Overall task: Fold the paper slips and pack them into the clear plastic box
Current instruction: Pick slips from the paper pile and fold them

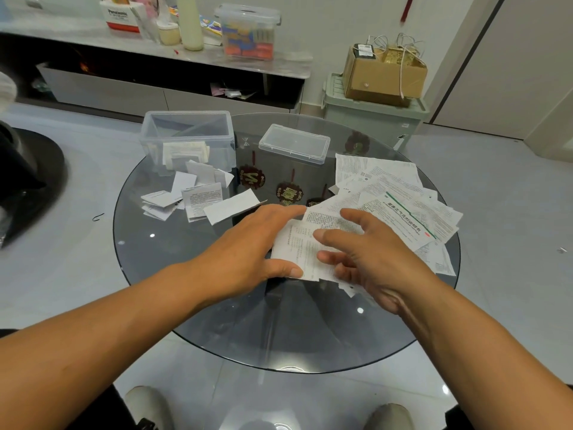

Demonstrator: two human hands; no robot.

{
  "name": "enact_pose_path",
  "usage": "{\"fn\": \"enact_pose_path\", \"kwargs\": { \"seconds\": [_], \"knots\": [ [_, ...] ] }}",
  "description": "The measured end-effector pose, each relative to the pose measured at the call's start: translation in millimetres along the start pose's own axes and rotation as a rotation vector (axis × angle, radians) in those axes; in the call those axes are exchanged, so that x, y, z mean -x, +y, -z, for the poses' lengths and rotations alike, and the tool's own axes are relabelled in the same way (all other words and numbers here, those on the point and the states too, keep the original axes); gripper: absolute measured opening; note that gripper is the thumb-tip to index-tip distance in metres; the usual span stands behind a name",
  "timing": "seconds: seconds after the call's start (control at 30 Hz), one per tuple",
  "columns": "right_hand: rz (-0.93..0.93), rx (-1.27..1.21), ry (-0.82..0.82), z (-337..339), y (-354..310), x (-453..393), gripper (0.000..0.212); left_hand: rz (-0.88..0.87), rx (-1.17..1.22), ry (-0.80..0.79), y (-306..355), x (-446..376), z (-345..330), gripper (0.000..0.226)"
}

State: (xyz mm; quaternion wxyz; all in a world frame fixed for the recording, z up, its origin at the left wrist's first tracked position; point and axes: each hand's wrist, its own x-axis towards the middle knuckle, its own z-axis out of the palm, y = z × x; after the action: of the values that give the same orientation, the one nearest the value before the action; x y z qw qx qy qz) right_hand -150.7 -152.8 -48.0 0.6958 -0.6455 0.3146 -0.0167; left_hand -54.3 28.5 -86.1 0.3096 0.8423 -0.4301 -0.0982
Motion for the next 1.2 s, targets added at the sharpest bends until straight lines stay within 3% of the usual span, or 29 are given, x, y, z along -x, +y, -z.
{"fn": "enact_pose_path", "kwargs": {
  "seconds": [0.17,0.27,0.4,0.57,0.7,0.77,0.97,1.13,1.2],
  "knots": [
    [-0.086,-0.007,-0.094,2.1,3.7,-3.7,0.054,0.056,0.062,0.014,2.2,1.6,1.1,0.1],
    [-0.02,0.106,-0.155,-0.1,7.1,-1.7,0.031,0.026,0.052,0.051,5.9,2.4,2.0,0.104],
    [0.142,0.116,-0.193,-4.1,5.2,5.6,0.019,0.011,0.039,0.189,8.6,0.6,9.2,0.113],
    [0.381,0.336,-0.049,2.8,-2.3,11.9,0.027,0.234,0.361,0.196,19.6,-1.3,24.2,0.098],
    [0.483,0.348,-0.027,1.6,0.8,11.3,0.029,0.384,0.896,0.082,22.4,-1.5,27.2,0.084],
    [0.525,0.399,-0.025,0.4,3.2,10.1,0.031,0.396,1.001,0.091,21.7,-2.1,27.6,0.075],
    [0.527,0.466,0.059,-1.1,12.5,3.9,0.022,0.33,0.925,0.054,17.8,-0.8,22.3,0.068],
    [0.488,0.433,-0.029,-4.3,13.9,2.5,0.05,0.228,0.603,0.055,22.1,1.8,14.0,0.065],
    [0.478,0.499,-0.041,-4.7,12.1,1.6,0.021,0.195,0.434,0.085,22.5,3.3,13.1,0.062]
  ]
}}
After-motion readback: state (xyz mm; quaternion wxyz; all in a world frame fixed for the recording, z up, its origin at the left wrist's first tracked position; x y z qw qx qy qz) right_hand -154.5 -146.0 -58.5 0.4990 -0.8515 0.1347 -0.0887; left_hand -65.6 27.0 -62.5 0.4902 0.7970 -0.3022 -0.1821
